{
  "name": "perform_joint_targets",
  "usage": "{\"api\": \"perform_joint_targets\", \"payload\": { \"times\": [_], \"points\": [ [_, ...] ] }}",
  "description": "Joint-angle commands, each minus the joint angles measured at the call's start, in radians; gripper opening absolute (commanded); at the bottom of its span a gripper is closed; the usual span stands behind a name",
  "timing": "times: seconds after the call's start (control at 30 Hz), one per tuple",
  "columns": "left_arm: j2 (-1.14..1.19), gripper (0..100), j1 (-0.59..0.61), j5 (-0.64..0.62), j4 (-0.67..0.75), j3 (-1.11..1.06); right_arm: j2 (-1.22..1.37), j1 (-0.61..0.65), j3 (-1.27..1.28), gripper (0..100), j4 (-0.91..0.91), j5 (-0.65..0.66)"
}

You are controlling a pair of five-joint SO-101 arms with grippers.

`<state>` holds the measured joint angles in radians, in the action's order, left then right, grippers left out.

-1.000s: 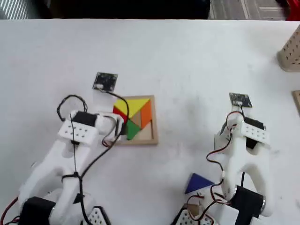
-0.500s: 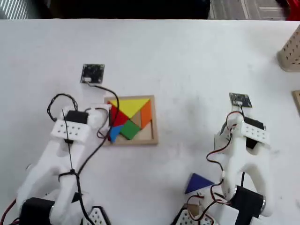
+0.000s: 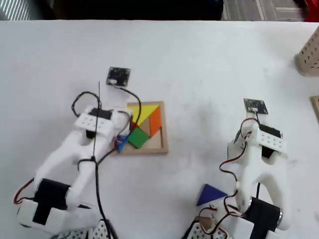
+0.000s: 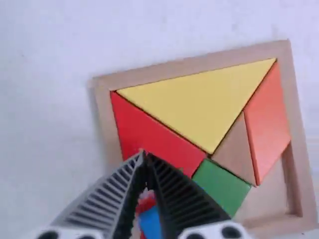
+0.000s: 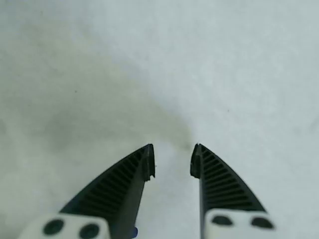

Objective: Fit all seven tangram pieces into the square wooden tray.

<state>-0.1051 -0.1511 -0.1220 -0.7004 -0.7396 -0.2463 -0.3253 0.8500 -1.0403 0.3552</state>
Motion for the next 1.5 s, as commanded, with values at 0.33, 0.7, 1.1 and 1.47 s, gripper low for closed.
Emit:
{"api": "perform_joint_targets", "payload": {
  "times": [0.33, 0.7, 1.1, 1.47],
  "points": [
    [0.001, 2, -0.162, 0.011, -0.002, -0.078, -0.001, 0.005, -0.005, 13.0, 0.01, 0.014],
    [-0.101, 2, -0.242, 0.012, -0.087, -0.087, -0.001, 0.005, -0.005, 13.0, 0.01, 0.014],
    [-0.501, 2, -0.116, 0.153, -0.129, -0.301, -0.001, 0.007, -0.005, 13.0, 0.01, 0.014],
    [-0.559, 2, -0.081, 0.16, -0.141, -0.427, -0.001, 0.024, -0.005, 13.0, 0.01, 0.014]
  ]
}}
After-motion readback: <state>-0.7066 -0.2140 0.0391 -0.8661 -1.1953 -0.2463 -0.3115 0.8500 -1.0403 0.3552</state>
